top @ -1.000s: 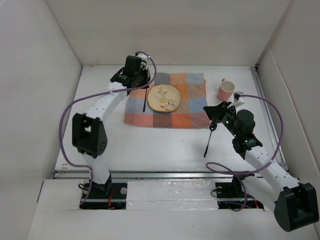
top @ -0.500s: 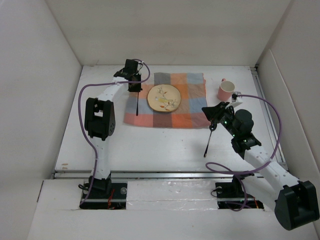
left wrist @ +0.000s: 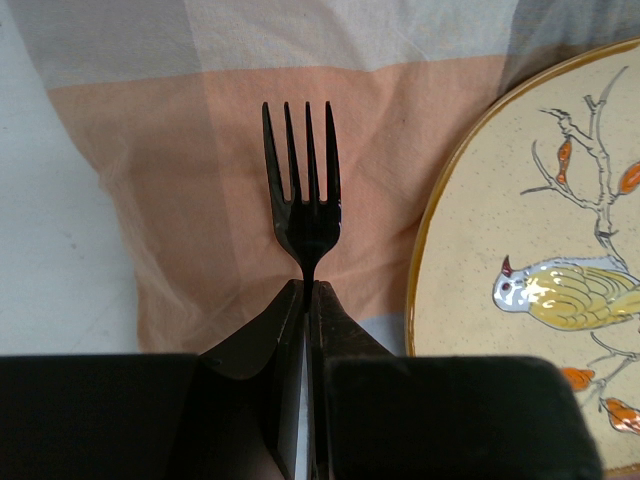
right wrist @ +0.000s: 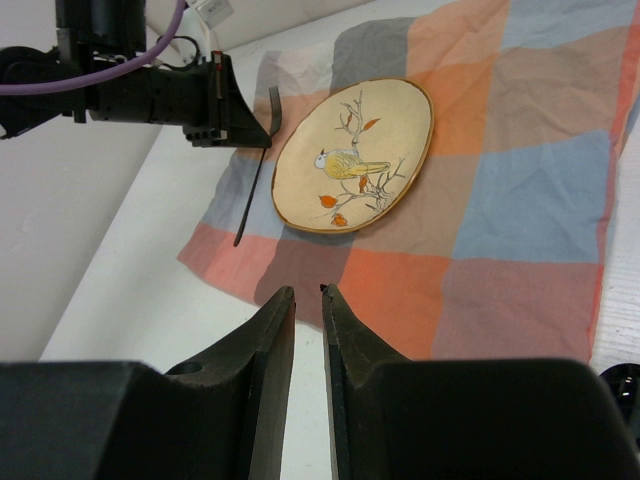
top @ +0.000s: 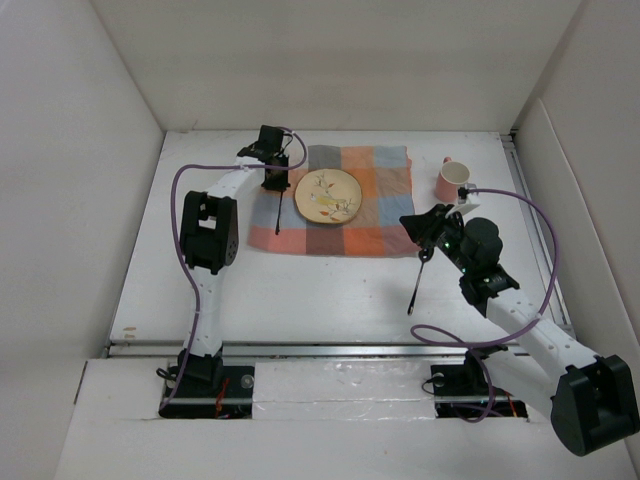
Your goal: Set the dinner table for one person
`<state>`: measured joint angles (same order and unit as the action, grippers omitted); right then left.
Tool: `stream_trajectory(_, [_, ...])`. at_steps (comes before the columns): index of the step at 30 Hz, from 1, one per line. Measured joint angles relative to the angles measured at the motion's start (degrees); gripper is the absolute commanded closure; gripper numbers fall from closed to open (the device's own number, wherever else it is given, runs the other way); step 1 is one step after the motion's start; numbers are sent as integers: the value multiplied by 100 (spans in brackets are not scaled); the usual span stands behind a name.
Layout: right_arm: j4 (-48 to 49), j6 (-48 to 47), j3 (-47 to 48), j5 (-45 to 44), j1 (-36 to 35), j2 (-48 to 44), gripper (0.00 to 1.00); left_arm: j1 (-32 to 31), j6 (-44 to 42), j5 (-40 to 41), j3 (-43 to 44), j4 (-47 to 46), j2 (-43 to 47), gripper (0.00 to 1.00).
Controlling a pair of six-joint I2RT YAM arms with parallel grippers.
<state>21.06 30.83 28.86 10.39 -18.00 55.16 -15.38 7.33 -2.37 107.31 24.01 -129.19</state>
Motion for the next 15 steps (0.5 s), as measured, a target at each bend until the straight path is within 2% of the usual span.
stream_trajectory(4, [-2, -4, 4, -24, -9, 17, 77, 0, 0, 0, 199, 52, -254, 99])
stream_trajectory(9, [-4, -15, 24, -59, -11, 52, 76, 0, 17, 52, 302, 76, -400, 78])
stream_trajectory(11, [-4, -24, 26, -76, -22, 52, 76, 0, 26, 76, 299, 72, -402, 67])
stream_trajectory(12, [-4, -26, 26, -87, -35, 57, 76, 0, 48, 87, 297, 63, -402, 58])
stream_trajectory(13, [-4, -35, 28, -98, -48, 66, 76, 0, 57, 92, 289, 42, -391, 2])
stream_trajectory(15, [-4, -57, 33, -105, -50, 90, 76, 0, 90, 205, 188, -37, -334, 1])
